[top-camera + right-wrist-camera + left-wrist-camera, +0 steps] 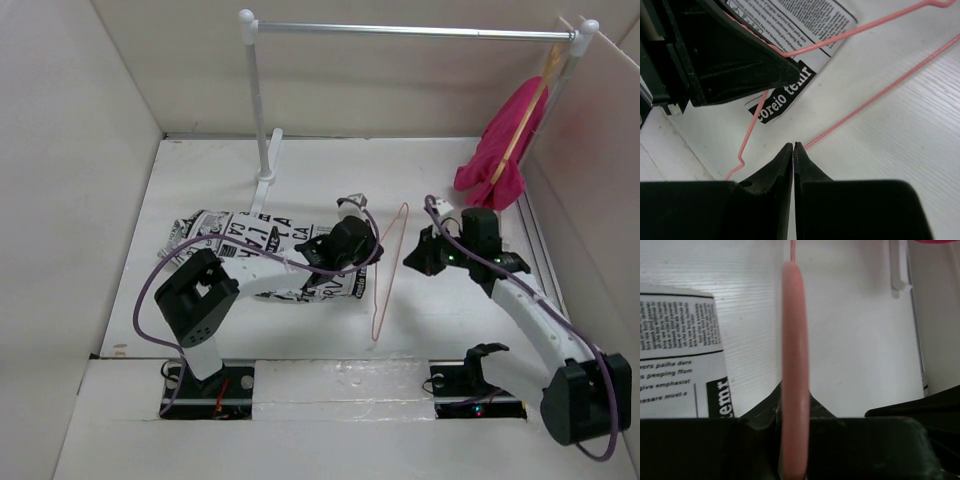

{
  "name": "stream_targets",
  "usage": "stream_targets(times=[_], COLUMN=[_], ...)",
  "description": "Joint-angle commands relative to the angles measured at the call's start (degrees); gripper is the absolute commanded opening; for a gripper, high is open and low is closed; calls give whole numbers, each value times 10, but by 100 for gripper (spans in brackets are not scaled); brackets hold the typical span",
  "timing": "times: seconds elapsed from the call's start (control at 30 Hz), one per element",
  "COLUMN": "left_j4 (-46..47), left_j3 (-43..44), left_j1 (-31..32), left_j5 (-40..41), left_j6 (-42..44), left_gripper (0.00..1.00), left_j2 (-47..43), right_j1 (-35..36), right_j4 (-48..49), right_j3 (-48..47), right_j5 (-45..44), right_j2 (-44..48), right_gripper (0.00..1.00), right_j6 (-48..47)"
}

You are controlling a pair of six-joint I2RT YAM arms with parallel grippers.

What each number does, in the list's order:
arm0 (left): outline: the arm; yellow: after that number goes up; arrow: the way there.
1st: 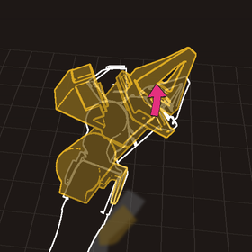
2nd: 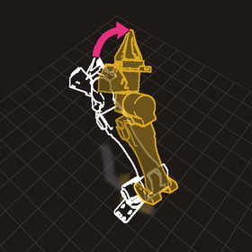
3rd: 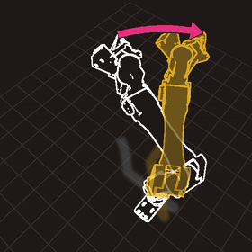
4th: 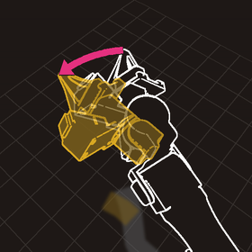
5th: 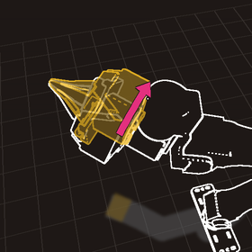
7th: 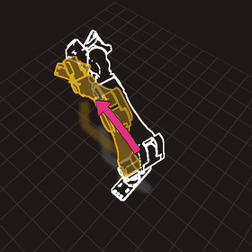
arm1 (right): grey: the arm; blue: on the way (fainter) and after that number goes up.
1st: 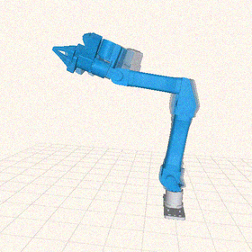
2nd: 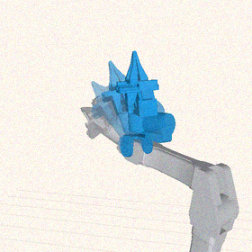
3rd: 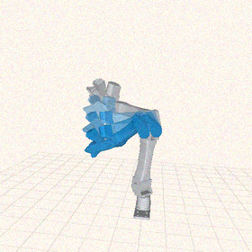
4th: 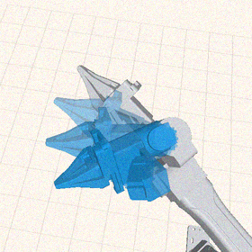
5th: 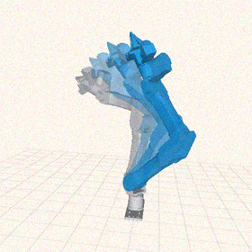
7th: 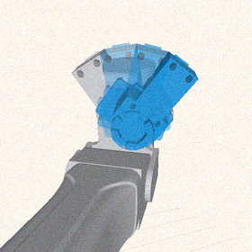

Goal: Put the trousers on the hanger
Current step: Place trousers on hanger

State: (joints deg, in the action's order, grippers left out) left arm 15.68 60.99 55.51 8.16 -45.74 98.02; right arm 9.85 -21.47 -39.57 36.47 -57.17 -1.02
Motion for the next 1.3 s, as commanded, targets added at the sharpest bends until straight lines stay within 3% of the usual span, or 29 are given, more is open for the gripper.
stream_targets(times=[0.0, 0.23, 0.53, 0.63, 0.73, 0.77, 0.87, 0.9, 1.13, 1.27], left_j4=[44, 23, -3, -10, -13, -16, -31, -36, -48, -59], left_j3=[-26, -46, -47, -49, -59, -61, -60, -58, -78, -85], left_j1=[1, 1, -10, -15, -21, -21, -21, -21, -56, -68], left_j5=[34, 90, 122, 124, 123, 126, 143, 143, 143, 150], left_j6=[-18, 4, 35, 42, 44, 46, 66, 73, 110, 144], left_gripper=[0, 0, 0, 0, 0, 0, 0, 0, 0, 0], left_j2=[-28, -29, -15, -14, -19, -20, -28, -28, -52, -62], right_j1=[61, 116, 166, 177, 183, 183, 168, 168, 91, -36], right_j4=[133, 312, 451, 507, 562, 573, 563, 563, 321, 192], right_j3=[9, 20, 10, 28, 49, 58, 74, 72, 90, 115], right_j5=[-47, -103, -98, -89, -89, -90, -96, -94, -72, -61], right_j2=[-59, -213, -389, -422, -441, -440, -398, -381, -174, -61], right_gripper=[11, 43, 58, 58, 37, 20, 2, 1, 0, 0], right_j6=[56, 114, 194, 237, 268, 276, 279, 269, 156, 83])
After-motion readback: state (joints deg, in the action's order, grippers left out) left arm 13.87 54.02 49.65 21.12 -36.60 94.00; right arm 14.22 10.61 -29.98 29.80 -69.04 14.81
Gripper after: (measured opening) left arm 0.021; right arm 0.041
